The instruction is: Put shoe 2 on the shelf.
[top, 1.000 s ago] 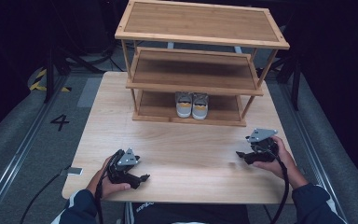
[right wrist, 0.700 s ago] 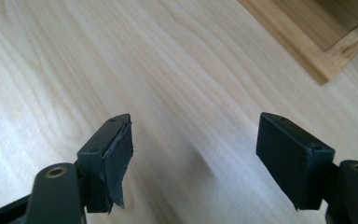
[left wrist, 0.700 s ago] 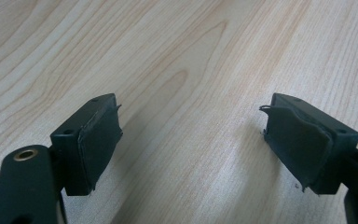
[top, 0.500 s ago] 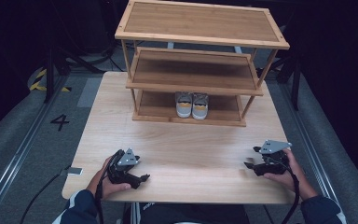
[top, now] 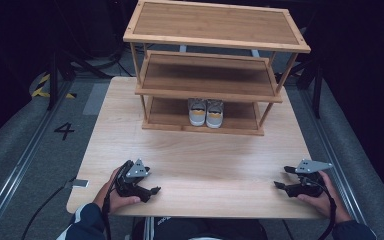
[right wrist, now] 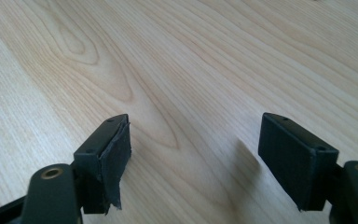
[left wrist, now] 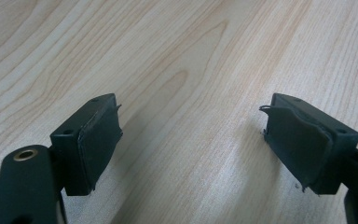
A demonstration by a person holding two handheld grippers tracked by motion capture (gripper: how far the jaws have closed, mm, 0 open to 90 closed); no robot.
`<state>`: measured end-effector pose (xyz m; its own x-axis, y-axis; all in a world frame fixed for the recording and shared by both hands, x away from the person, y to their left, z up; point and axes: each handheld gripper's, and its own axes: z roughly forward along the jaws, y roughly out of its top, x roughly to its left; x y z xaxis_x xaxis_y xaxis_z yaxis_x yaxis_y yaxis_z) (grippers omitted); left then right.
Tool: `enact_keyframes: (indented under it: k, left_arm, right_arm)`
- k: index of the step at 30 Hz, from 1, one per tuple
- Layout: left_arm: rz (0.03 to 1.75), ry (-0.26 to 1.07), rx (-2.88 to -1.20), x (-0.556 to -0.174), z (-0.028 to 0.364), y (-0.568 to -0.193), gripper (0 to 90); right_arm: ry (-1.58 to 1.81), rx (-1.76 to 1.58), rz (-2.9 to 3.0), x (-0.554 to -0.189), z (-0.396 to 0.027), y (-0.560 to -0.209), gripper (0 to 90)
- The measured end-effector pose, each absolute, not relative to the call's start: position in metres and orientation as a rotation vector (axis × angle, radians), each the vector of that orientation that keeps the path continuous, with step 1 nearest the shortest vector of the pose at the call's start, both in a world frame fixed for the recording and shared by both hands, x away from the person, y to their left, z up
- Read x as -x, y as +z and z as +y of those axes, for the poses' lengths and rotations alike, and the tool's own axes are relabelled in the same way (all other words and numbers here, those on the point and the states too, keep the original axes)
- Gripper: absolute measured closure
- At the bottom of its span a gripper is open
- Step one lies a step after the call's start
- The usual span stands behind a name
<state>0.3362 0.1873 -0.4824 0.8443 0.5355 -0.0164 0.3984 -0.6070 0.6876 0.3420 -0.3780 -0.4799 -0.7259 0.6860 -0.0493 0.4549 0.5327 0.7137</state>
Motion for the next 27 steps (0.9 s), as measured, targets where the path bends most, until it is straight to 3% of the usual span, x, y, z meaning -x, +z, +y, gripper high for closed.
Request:
enact_keyframes:
  k: [10, 27]
  left_arm:
    - [0.676, 0.248, -2.300, -0.336, 0.187, -0.482, 18.1]
    - [0.673, 0.249, -2.301, -0.336, 0.187, -0.482, 18.0]
  right_arm:
    - [1.078, -1.040, 2.386, -0.330, -0.400, -0.487, 23.2]
    - [1.070, -1.068, 2.364, -0.329, -0.402, -0.488, 22.9]
